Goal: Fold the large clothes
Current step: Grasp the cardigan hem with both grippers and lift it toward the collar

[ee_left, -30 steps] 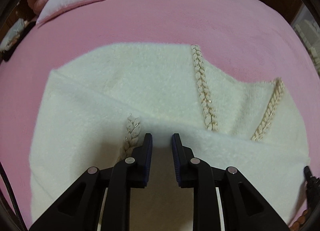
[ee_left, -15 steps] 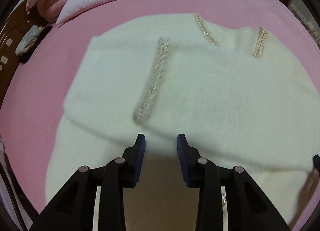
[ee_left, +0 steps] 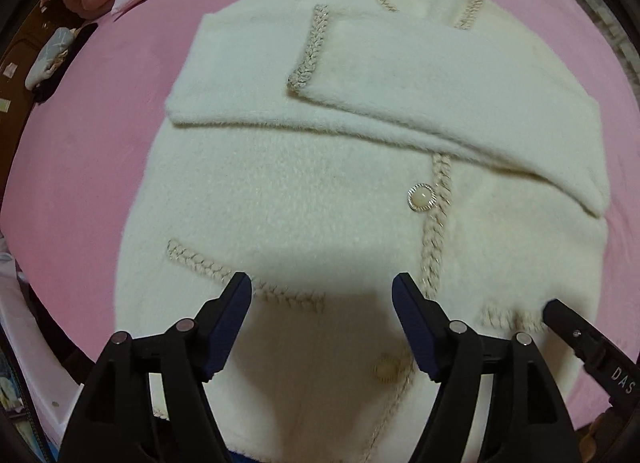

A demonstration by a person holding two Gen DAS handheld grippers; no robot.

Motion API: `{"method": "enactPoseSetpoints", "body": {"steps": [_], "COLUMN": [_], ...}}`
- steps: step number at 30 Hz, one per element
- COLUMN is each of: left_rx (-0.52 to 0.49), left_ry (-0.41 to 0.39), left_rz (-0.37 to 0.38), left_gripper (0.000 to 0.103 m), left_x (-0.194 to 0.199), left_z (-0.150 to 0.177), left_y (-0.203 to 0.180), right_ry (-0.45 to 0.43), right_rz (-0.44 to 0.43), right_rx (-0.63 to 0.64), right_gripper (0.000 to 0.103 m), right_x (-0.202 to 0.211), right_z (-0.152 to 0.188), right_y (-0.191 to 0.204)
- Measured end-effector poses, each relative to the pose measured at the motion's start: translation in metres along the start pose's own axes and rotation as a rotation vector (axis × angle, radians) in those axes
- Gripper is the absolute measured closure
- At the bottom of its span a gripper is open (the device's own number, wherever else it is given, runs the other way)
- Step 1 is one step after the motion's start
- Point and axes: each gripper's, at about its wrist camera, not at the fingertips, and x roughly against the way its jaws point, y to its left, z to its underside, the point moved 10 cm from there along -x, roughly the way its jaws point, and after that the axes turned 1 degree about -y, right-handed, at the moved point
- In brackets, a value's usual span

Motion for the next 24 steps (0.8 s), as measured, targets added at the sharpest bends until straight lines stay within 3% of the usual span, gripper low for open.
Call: {"method": "enactPoseSetpoints", "body": {"steps": [5, 9, 12, 19, 24], "left_rx": [-0.046, -0.079, -0.059, -0.063, 0.038], "left_ry": [-0.093, -0.143, -0.151, -0.164, -0.159], "left_rz": [0.068, 0.050, 0.109, 0.119, 0.161], "left_gripper": [0.020, 0.020, 0.019, 0.019, 0.018], "left_x": [0.038, 0.059, 0.069, 0.091, 0.085], "left_z": [0.007, 0.028, 0.046, 0.090, 0.124], "left_y": [0.013, 0.035, 0.053, 0.082, 0.098], "right_ry": [-0.099, -0.185, -0.243, -0.287, -0.330], "right_rz": [0.049, 0.093, 0.084, 0.053, 0.006], "right_rx": [0.141, 0.207, 0.190, 0.122, 0.079], "right_gripper": [0.031, 0.031, 0.031, 0.031, 0.031], "right_x": [0.024, 0.046, 0.065, 0.087, 0.095], "right_z": [0.020, 0.049, 0.073, 0.126, 0.155], "right_y": [0.042, 0.059, 0.065, 0.073, 0.057]}}
